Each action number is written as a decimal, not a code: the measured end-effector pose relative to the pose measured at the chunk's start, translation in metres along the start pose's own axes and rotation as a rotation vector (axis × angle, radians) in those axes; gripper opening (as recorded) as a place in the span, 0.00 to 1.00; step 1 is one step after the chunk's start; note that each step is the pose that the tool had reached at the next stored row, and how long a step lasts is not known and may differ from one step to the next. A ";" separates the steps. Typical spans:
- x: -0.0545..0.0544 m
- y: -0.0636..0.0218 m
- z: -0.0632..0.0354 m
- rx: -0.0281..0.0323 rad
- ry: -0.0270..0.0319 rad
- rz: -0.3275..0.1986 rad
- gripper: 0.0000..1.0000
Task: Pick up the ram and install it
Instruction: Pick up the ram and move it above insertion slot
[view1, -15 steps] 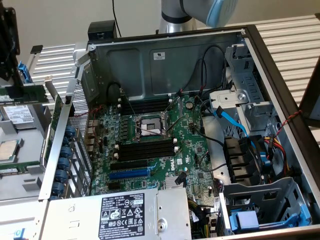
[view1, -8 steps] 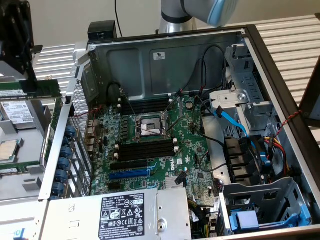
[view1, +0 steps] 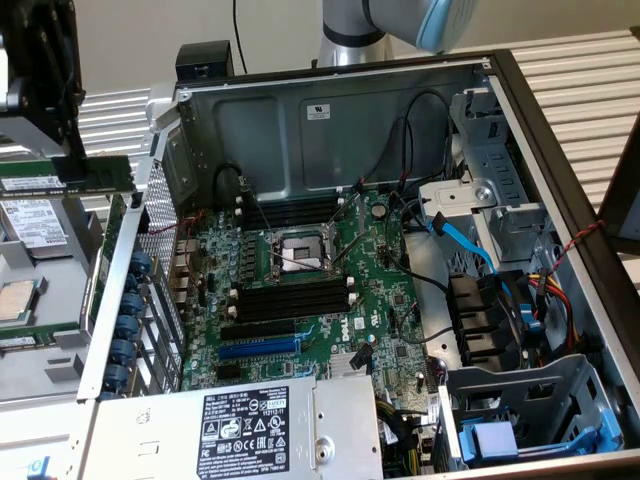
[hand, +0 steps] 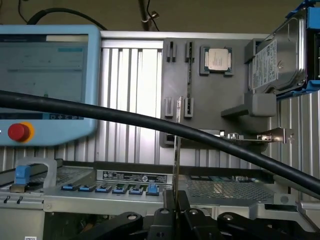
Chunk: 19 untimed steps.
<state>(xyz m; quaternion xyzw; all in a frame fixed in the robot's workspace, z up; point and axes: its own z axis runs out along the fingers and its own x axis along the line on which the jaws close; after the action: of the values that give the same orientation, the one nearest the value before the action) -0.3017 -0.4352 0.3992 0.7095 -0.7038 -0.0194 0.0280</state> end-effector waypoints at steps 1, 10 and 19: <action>0.000 -0.0029 -0.0002 -0.0001 0.0001 0.000 0.14; 0.000 -0.0414 -0.0030 -0.0001 -0.0079 -0.006 0.14; 0.000 -0.0822 -0.0058 -0.0001 -0.0081 -0.007 0.14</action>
<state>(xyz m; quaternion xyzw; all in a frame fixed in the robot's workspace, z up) -0.2193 -0.4342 0.3994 0.7119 -0.7015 -0.0224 0.0251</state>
